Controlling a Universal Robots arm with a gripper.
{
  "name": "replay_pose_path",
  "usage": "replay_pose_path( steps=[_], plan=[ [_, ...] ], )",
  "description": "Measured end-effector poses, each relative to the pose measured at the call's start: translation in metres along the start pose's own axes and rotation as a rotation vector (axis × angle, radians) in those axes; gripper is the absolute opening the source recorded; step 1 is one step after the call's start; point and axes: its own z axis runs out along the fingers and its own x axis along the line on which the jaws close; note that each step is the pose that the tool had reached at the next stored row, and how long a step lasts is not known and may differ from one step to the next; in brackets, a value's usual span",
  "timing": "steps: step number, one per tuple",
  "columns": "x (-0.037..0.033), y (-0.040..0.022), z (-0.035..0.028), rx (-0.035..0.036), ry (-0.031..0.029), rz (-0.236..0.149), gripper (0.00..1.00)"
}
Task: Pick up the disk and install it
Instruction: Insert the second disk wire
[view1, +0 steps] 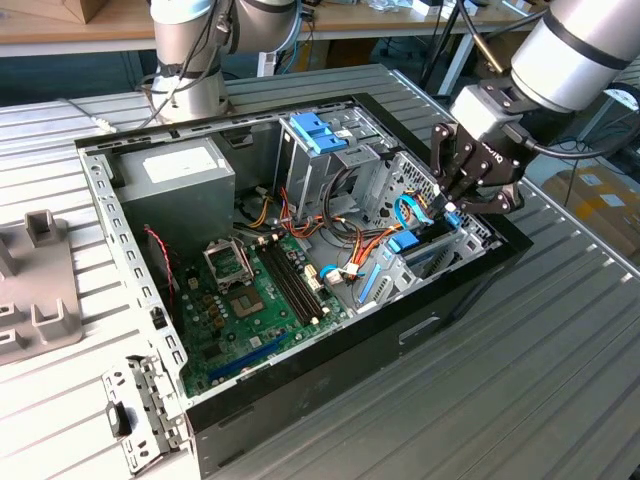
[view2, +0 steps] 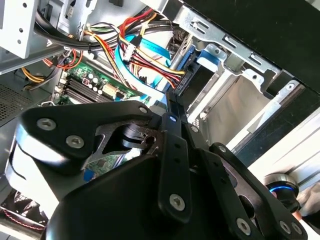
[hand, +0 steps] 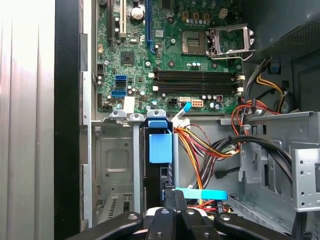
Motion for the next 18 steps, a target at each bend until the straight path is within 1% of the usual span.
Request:
replay_pose_path(
  steps=[1, 4, 7, 11, 14, 16, 18],
  plan=[
    [0.0006, -0.0008, 0.0013, -0.0028, -0.0012, 0.000, 0.11],
    [0.0015, -0.0014, 0.0059, -0.0077, -0.0010, 0.001, 0.11],
    [0.0021, -0.0017, 0.0098, -0.0105, -0.0008, 0.001, 0.11],
    [0.0029, -0.0021, 0.0130, -0.0130, -0.0005, 0.001, 0.11],
    [0.0033, -0.0021, 0.0129, -0.0131, -0.0013, 0.001, 0.11],
    [0.0030, -0.0024, 0.0101, -0.0131, -0.0026, 0.001, 0.11],
    [0.0026, -0.0028, 0.0068, -0.0132, -0.0012, 0.001, 0.11]
  ],
)
